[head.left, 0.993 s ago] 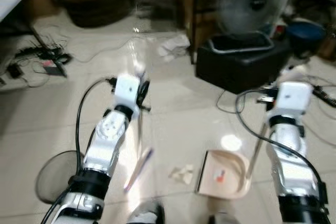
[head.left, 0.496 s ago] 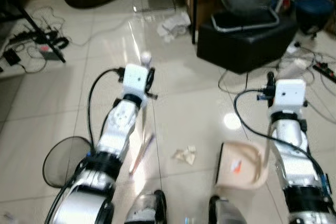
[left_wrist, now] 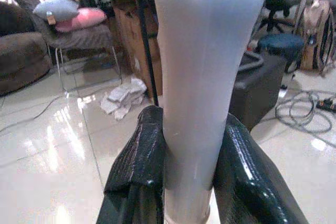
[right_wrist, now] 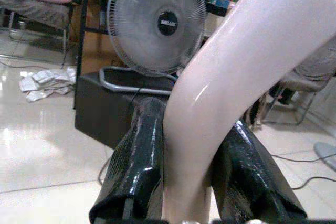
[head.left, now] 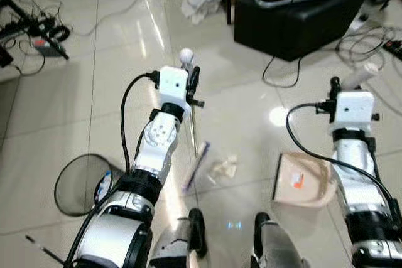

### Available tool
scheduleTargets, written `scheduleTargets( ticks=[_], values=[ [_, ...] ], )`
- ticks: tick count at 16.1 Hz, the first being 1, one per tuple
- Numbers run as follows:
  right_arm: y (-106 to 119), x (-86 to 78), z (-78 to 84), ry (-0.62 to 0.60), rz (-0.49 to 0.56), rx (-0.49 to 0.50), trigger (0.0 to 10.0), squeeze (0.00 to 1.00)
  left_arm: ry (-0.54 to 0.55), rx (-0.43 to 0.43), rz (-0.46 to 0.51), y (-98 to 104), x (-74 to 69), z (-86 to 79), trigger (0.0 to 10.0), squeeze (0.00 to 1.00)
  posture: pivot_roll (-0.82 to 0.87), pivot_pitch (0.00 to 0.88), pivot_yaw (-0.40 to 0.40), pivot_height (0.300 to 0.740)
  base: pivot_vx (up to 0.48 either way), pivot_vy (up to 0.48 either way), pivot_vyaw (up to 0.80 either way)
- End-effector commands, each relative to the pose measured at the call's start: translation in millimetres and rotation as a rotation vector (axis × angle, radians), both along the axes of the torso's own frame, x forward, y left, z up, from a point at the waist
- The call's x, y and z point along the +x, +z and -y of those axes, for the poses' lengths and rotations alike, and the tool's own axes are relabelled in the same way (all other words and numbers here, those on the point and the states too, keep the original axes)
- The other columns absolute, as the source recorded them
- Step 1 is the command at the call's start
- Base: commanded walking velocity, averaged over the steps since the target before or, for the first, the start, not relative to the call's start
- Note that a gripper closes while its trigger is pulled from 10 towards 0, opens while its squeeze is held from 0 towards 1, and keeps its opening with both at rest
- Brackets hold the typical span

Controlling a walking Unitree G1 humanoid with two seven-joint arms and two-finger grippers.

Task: Sweep floor

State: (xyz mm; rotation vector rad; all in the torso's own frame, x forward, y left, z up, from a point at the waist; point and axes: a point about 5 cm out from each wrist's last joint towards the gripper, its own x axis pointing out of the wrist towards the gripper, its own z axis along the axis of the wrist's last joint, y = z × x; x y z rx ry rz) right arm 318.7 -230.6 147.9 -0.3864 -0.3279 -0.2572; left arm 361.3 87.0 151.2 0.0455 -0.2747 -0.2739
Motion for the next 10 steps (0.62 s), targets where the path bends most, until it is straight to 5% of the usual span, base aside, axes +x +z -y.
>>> scheduleTargets(
  ticks=[1, 4, 10],
  values=[
    [8, 6.5, -17.6, 0.057, 0.07, -0.015, 10.0, 0.0, 0.007, 0.001, 0.032, 4, 2.4, -0.2, 10.0, 0.0, 0.07, 0.357, 0.185, 0.74, 0.0, 0.0, 0.0],
    [-1, 12.6, -51.8, 0.146, 0.066, -0.009, 10.0, 0.0, -0.006, -0.005, 0.03, 4, 3.2, 11.4, 10.0, 0.0, 0.08, 0.362, 0.191, 0.74, 0.0, 0.0, 0.0],
    [-23, 10.7, -91.0, 0.227, 0.032, 0.021, 10.0, 0.0, -0.034, -0.106, -0.007, 4, 2.4, 34.6, 10.0, 0.0, 0.06, 0.363, 0.2, 0.74, 0.0, 0.0, 0.0]
  ],
)
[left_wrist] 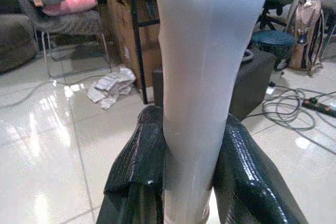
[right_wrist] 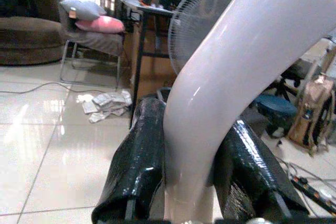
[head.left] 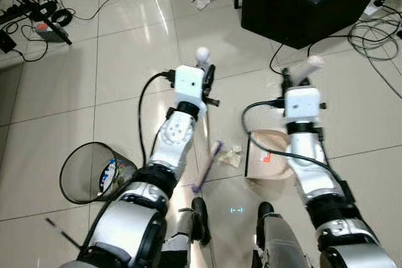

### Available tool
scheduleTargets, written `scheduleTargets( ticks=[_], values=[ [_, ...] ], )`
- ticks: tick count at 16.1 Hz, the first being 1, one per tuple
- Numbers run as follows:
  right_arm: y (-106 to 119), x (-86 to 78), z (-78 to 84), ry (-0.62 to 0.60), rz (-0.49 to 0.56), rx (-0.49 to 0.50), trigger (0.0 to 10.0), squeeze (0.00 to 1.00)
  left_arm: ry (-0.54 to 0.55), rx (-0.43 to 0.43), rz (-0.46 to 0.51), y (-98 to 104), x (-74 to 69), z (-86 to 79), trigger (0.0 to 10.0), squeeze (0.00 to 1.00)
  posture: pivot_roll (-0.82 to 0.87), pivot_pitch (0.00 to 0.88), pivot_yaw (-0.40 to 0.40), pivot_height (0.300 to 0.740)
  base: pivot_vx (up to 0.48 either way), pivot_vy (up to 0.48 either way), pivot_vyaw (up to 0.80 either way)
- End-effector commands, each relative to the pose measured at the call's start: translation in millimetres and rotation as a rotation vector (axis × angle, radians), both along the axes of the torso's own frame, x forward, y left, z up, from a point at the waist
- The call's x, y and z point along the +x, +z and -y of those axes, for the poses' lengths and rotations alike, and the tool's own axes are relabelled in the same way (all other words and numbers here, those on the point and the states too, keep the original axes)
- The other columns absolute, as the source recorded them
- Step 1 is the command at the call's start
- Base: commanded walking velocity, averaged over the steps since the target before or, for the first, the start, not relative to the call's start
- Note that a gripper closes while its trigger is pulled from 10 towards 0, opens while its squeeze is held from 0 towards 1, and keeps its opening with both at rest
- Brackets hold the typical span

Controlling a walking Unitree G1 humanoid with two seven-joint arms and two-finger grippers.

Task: Sweep floor

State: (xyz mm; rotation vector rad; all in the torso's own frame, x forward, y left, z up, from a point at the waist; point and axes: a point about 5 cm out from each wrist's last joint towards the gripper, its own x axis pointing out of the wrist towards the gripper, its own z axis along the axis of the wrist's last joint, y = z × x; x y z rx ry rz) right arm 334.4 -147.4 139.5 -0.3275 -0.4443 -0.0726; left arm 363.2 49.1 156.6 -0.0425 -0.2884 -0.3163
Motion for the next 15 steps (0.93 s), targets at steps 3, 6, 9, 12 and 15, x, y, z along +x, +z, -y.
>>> scheduleTargets(
  ticks=[3, 6, 9, 12, 15],
  values=[
    [-20, -3.8, -10.5, 0.015, -0.074, 0.055, 10.0, 0.0, 0.009, -0.197, -0.047, 11, 4.4, 6.4, 10.0, 0.0, 0.07, 0.357, 0.197, 0.74, 0.0, 0.0, 0.0],
    [-18, -2.2, -12.2, 0.031, -0.061, 0.075, 10.0, 0.0, -0.041, -0.35, -0.029, 32, 7.9, 13.9, 10.0, 0.0, 0.06, 0.334, 0.194, 0.74, 0.0, 0.0, 0.0],
    [-6, -2.8, -4.7, 0.032, -0.008, 0.2, 10.0, 0.0, -0.132, -0.304, 0.036, 44, 8.8, 15.0, 10.0, 0.0, 0.05, 0.292, 0.185, 0.74, 0.0, 0.0, 0.0],
    [21, -4.9, 7.4, 0.031, 0.106, 0.281, 10.0, 0.0, -0.239, -0.199, 0.123, 60, 12.1, 5.8, 10.0, 0.0, 0.03, 0.254, 0.184, 0.74, 0.0, 0.0, 0.0],
    [38, -4.6, 22.1, -0.008, 0.157, 0.329, 10.0, 0.0, -0.332, -0.161, 0.153, 78, 17.6, -3.9, 10.0, 0.0, 0.02, 0.211, 0.179, 0.74, 0.0, 0.0, 0.0]
  ],
)
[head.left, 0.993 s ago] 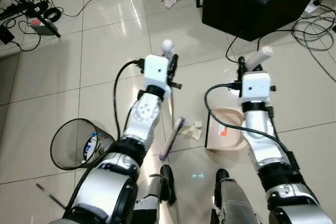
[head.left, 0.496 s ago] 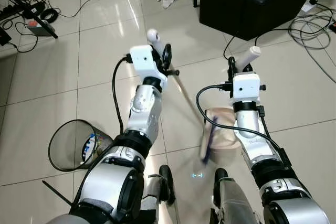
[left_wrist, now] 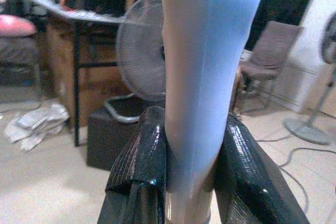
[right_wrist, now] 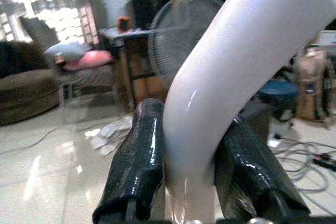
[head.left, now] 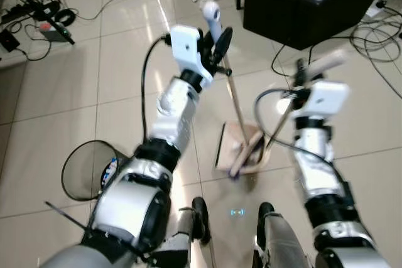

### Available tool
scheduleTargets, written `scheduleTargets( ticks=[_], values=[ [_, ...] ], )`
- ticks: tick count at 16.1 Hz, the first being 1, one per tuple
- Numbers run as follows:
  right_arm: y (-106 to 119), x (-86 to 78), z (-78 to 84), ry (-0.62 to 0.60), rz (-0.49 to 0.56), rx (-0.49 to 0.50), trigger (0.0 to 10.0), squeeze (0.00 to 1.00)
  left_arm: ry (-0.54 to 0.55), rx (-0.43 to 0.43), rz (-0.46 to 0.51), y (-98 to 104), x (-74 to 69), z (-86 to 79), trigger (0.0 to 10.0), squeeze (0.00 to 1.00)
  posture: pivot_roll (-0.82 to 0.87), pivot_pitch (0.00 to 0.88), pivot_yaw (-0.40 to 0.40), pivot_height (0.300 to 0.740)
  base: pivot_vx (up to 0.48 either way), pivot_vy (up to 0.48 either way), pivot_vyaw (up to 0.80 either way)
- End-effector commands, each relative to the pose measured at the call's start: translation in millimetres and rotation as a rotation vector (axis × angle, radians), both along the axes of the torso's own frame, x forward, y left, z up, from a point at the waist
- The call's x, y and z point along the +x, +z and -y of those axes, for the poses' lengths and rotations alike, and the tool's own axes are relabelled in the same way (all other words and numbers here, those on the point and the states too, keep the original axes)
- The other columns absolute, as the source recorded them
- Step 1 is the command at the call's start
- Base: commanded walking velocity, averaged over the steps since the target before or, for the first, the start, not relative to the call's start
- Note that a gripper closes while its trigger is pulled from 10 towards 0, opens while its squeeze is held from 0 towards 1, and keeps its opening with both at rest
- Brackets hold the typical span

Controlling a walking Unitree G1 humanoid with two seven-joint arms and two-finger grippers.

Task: Sweep floor

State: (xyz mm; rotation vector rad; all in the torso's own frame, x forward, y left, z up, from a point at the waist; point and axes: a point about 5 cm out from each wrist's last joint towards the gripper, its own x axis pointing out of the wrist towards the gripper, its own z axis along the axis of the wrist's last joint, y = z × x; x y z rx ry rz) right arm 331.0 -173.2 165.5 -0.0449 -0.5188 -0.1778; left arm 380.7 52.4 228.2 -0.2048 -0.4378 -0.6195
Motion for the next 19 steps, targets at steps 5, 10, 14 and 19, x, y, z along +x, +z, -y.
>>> scheduleTargets(
  ticks=[5, 10, 14, 19],
  values=[
    [19, -7.3, 20.9, -0.05, 0.072, 0.107, 10.0, 0.0, -0.076, 0.082, 0.103, 33, 6.6, -33.3, 10.0, 0.0, 0.02, 0.17, 0.165, 0.74, 0.0, 0.0, 0.0],
    [18, -11.5, 30.2, -0.063, 0.053, 0.122, 10.0, 0.0, 0.087, 0.186, 0.158, 49, 15.0, -77.8, 10.0, 0.0, 0.02, 0.125, 0.157, 0.74, 0.0, 0.0, 0.0],
    [16, -16.0, 36.9, -0.08, 0.047, 0.148, 10.0, 0.0, 0.197, 0.157, 0.129, 54, 19.6, -104.1, 10.0, 0.0, 0.02, 0.107, 0.152, 0.74, 0.0, 0.0, 0.0],
    [16, -18.4, 38.6, -0.092, 0.047, 0.15, 10.0, 0.0, 0.104, 0.167, 0.118, 41, 16.1, -87.9, 10.0, 0.0, 0.02, 0.1, 0.159, 0.74, 0.0, 0.0, 0.0]
  ],
)
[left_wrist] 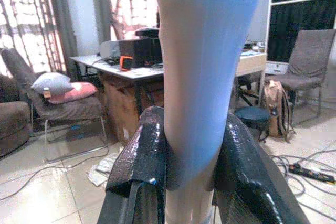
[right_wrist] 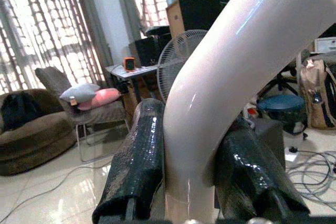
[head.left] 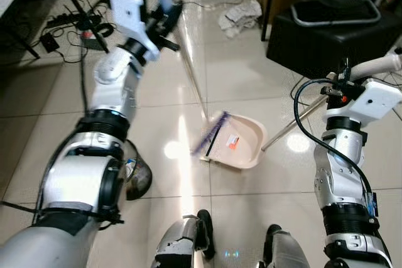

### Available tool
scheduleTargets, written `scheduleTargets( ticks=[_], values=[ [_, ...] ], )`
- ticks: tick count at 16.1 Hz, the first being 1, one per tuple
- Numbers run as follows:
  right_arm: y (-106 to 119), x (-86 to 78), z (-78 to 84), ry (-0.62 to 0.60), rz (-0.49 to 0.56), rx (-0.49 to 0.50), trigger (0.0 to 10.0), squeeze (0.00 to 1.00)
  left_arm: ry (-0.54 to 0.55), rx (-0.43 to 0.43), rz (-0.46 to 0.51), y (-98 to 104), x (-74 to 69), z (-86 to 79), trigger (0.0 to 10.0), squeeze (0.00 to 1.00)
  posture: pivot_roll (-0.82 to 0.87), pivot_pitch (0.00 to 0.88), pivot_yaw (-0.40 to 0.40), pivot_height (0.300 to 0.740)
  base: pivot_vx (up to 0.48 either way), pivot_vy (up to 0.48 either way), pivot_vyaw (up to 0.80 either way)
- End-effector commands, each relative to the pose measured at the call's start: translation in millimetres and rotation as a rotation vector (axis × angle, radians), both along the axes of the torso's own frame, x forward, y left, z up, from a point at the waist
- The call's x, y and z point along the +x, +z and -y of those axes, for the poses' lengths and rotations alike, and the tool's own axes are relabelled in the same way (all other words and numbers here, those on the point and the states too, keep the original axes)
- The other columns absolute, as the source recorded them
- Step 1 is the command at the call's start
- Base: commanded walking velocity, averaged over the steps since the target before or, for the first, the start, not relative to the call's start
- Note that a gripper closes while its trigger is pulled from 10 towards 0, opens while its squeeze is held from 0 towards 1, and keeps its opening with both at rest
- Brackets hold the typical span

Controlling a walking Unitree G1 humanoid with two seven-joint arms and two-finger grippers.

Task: Sweep floor

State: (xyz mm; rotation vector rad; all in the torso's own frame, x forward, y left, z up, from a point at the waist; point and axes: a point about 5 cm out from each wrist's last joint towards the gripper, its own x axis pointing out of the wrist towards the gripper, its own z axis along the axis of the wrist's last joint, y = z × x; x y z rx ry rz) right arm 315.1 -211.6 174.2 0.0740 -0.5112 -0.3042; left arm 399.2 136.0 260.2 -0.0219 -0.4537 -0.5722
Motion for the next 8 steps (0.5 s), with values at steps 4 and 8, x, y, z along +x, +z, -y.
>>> scheduleTargets(
  ticks=[4, 8],
  values=[
    [-6, -4.0, 0.4, -0.022, -0.129, -0.091, 10.0, 0.0, 0.125, 0.068, -0.045, -21, -2.6, 5.1, 10.0, 0.0, 0.0, 0.107, 0.173, 0.74, 0.0, 0.0, 0.0],
    [-13, -28.0, -2.8, -0.028, -0.194, -0.069, 10.0, 0.0, 0.156, 0.088, -0.105, -69, -27.4, 1.7, 10.0, 0.0, -0.02, 0.115, 0.159, 0.74, 0.0, 0.0, 0.0]
  ],
)
